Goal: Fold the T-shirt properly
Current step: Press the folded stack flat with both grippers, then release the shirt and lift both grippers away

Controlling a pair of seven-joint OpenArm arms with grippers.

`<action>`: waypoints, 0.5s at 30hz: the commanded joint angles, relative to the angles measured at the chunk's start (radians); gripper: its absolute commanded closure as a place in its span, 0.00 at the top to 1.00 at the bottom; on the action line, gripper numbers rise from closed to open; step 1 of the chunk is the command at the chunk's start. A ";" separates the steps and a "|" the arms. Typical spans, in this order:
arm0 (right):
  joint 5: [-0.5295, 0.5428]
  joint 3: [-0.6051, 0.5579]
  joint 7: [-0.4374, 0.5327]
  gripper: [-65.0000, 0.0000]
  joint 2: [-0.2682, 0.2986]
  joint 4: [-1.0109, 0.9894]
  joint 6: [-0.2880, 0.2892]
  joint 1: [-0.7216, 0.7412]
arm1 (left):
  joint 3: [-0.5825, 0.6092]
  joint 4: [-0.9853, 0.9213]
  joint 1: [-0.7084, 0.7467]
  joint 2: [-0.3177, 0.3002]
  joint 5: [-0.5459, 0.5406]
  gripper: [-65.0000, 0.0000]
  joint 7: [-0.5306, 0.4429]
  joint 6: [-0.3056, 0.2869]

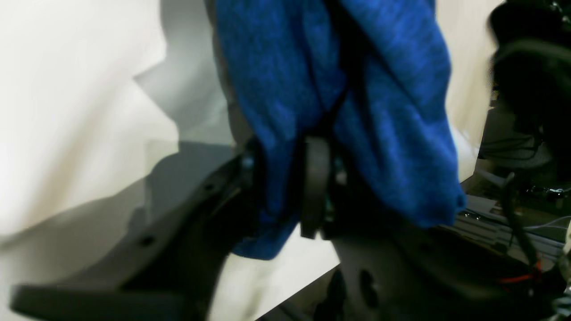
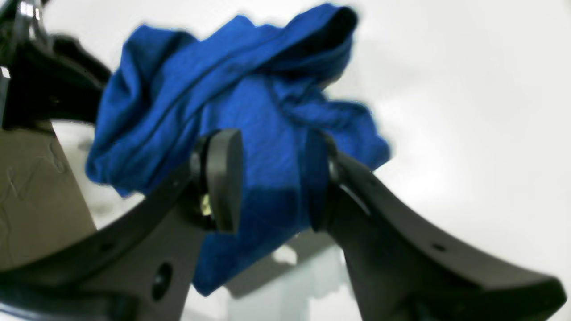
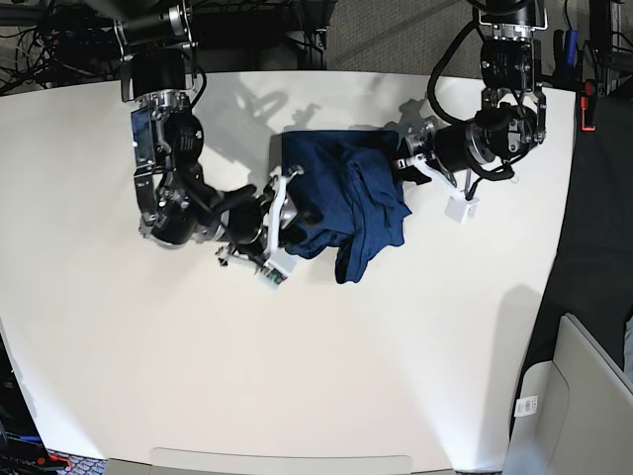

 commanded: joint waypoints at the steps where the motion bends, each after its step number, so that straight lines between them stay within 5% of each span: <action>1: 0.010 0.001 0.019 0.37 0.005 0.020 0.006 0.023 | -0.004 0.018 -0.012 -0.005 -0.026 0.29 -0.006 0.000; 15: -0.002 0.005 0.022 0.37 0.039 0.021 0.006 0.009 | -0.220 0.071 0.013 -0.008 -0.033 0.34 0.004 0.000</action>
